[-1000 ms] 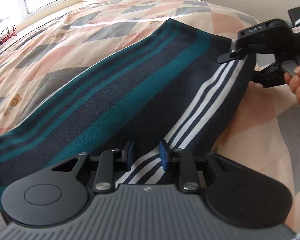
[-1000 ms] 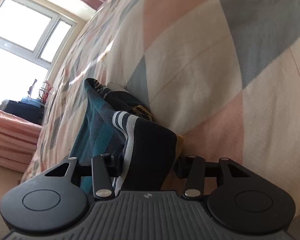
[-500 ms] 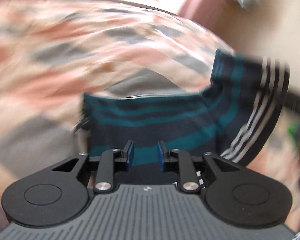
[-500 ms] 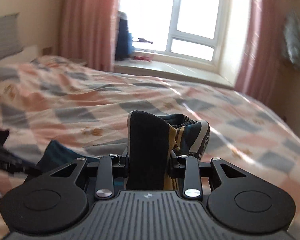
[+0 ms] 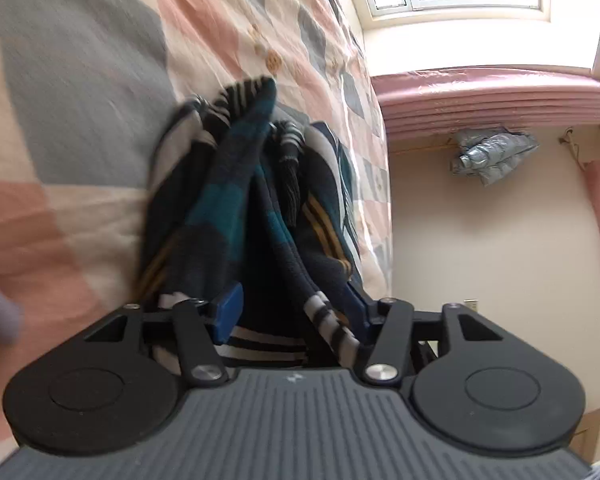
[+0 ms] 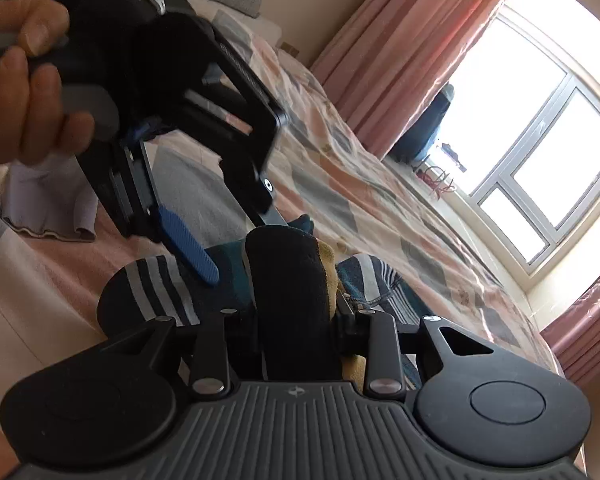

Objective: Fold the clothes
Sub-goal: 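Fold the lifted sweater end over with the left tool while the right tool presses it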

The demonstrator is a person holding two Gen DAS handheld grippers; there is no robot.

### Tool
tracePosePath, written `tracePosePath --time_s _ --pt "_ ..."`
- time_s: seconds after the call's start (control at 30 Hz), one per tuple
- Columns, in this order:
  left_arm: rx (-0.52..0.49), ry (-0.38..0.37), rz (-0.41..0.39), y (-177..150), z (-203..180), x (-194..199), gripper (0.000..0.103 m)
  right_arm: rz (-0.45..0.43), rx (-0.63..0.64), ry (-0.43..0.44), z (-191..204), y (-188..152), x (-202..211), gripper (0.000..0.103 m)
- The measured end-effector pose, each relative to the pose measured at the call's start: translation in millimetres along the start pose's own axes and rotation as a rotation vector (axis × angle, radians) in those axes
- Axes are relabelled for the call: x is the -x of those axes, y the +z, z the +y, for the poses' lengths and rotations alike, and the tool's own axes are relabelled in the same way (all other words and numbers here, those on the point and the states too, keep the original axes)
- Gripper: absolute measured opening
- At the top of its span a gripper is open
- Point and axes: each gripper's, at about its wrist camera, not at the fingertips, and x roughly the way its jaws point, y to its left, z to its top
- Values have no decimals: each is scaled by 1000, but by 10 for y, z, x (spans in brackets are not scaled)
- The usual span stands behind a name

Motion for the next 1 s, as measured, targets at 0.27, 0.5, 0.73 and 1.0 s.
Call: tracePosePath --time_s 0.27,0.5,0.73,1.0 --pt "-46 -17 66 431 -143 -529 70 -20 98 32 150 -116 35 32" --pt "-220 128 179 492 -192 -974 28 2 169 85 228 -264 42 41" --pt "-378 139 66 304 -524 -746 18 -52 -351 127 -850 -372 582 76" --pt "-519 225 1 179 -695 -285 18 108 -695 122 -1443 -501 -80 71"
